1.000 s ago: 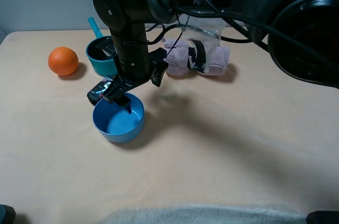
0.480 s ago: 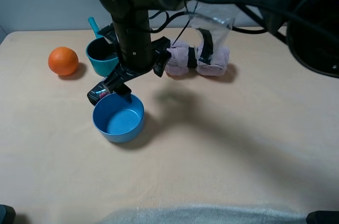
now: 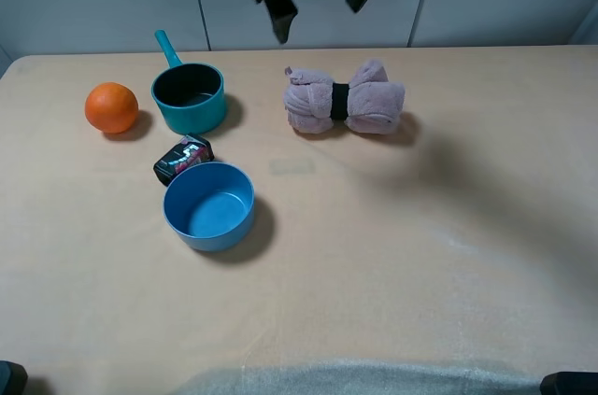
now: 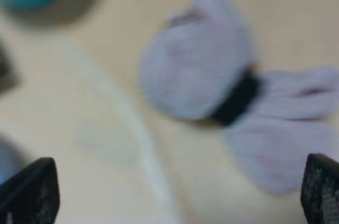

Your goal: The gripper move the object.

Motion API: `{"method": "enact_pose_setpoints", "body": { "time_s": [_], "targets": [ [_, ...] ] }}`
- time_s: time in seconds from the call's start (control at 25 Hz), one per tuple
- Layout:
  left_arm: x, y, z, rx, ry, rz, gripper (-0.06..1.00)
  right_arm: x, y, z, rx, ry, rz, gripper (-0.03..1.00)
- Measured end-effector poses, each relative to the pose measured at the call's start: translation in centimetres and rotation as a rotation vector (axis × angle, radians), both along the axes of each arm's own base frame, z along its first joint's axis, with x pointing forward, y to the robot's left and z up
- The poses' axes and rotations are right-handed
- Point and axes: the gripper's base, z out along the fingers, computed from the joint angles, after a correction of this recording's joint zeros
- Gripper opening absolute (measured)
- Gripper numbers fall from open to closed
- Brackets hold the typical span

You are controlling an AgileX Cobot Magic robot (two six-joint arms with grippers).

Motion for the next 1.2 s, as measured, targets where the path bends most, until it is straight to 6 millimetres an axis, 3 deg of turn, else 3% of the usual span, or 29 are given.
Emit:
{"method": "enact_pose_setpoints", "body": {
  "time_s": [0.24,0.72,0.84,1.0,1.2],
  "targets": [
    [0.0,0.0,0.0,0.0,0.0,0.0,0.83,1.9,-5.7,3.7,0.025,-0.095,-0.173,0.69],
    [0.0,0.0,0.0,0.0,0.0,0.0,0.83,3.6,-16.5,8.1,0.12,-0.154,-0.387,0.69],
    [0.0,0.0,0.0,0.0,0.0,0.0,0.83,3.3,-19.2,8.5,0.14,-0.145,-0.421,0.69],
    [0.0,0.0,0.0,0.0,0.0,0.0,0.83,2.3,-23.1,7.5,0.132,-0.099,-0.506,0.69],
    [0.0,0.0,0.0,0.0,0.0,0.0,0.83,-0.6,-27.0,6.0,0.099,-0.037,-0.57,0.69]
  ]
}}
